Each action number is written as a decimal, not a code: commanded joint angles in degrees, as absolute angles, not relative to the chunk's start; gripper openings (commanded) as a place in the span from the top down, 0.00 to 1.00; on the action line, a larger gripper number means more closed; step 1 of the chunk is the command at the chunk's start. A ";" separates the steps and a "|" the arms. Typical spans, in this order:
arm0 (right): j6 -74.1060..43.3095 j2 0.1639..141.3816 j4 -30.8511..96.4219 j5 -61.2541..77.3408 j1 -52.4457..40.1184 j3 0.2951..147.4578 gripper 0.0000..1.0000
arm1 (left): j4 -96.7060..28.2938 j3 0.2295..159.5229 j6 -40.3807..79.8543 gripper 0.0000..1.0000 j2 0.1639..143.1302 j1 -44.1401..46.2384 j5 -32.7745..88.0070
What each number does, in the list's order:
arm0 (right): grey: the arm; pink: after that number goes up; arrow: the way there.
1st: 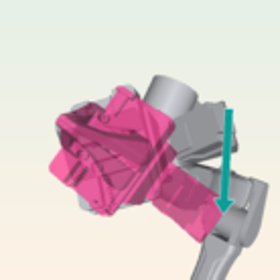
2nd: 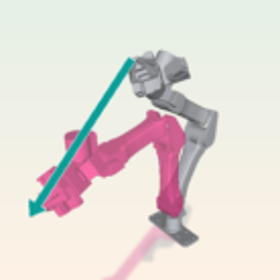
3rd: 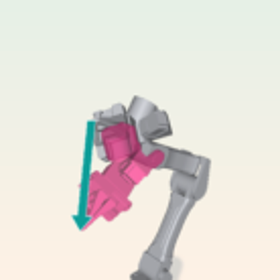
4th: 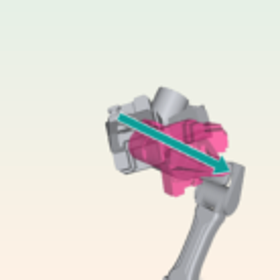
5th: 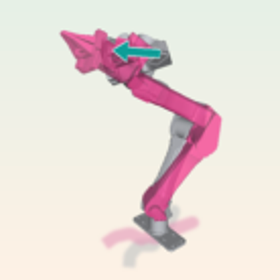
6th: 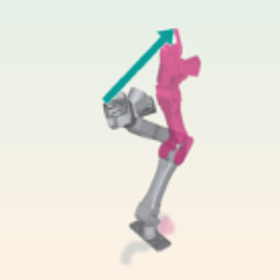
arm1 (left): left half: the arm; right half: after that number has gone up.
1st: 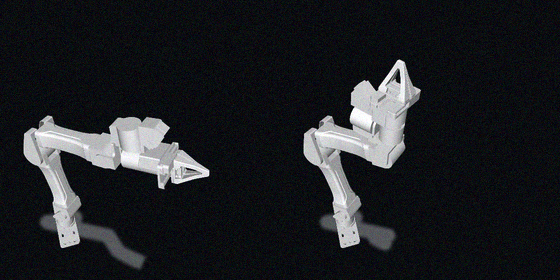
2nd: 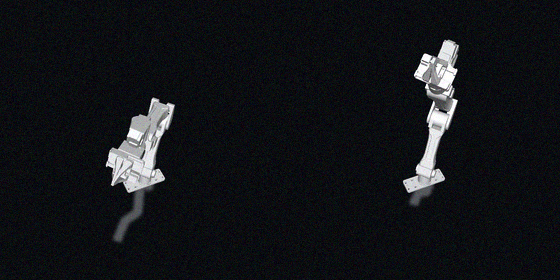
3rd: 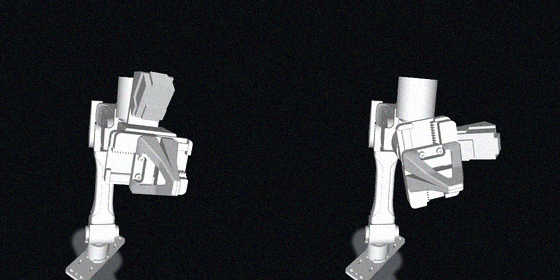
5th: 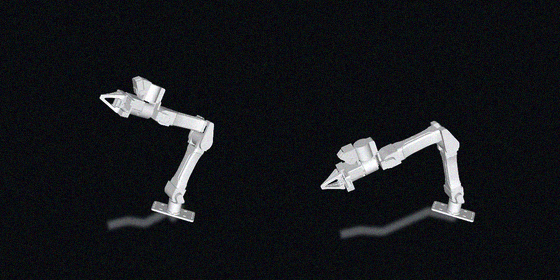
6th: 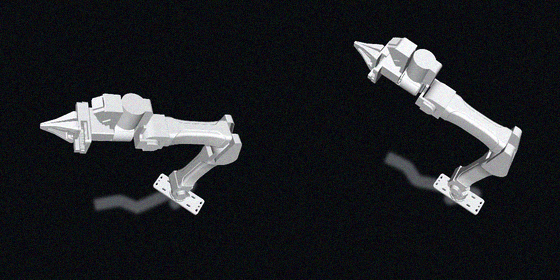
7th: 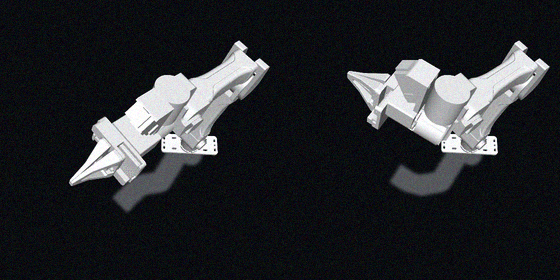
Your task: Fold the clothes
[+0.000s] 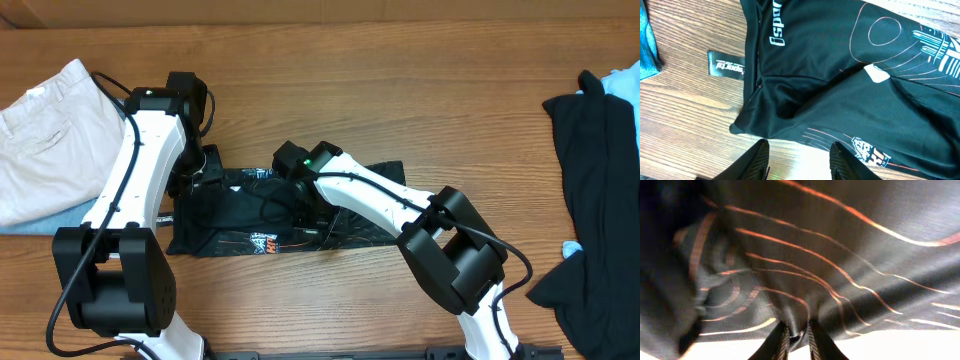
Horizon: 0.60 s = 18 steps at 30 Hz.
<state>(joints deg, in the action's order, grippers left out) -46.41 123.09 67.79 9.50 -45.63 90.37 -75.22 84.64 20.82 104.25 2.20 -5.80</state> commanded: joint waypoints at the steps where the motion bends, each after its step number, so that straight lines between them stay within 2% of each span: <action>1: -46.09 121.49 71.07 2.74 -45.25 93.97 0.82 | -75.18 85.56 19.68 0.57 103.39 2.15 -5.98; 4: -46.02 118.80 75.26 -3.66 -45.06 97.82 0.78 | -75.16 85.56 19.68 0.57 103.39 2.15 -5.98; 11: -43.00 111.87 76.44 -8.21 -41.80 100.64 0.76 | -75.24 85.56 19.68 0.57 103.39 2.15 -6.13; 17: -36.67 108.40 78.81 -10.68 -34.15 100.57 0.72 | -75.96 85.56 19.73 0.56 103.39 2.15 -7.77; 18: -35.83 108.40 79.29 -10.66 -33.23 100.44 0.72 | -76.05 85.56 19.75 0.52 103.39 2.15 -8.38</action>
<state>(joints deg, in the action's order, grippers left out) -40.32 109.21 78.26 -8.60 -36.29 99.59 -75.68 84.64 20.80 104.25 2.20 -6.09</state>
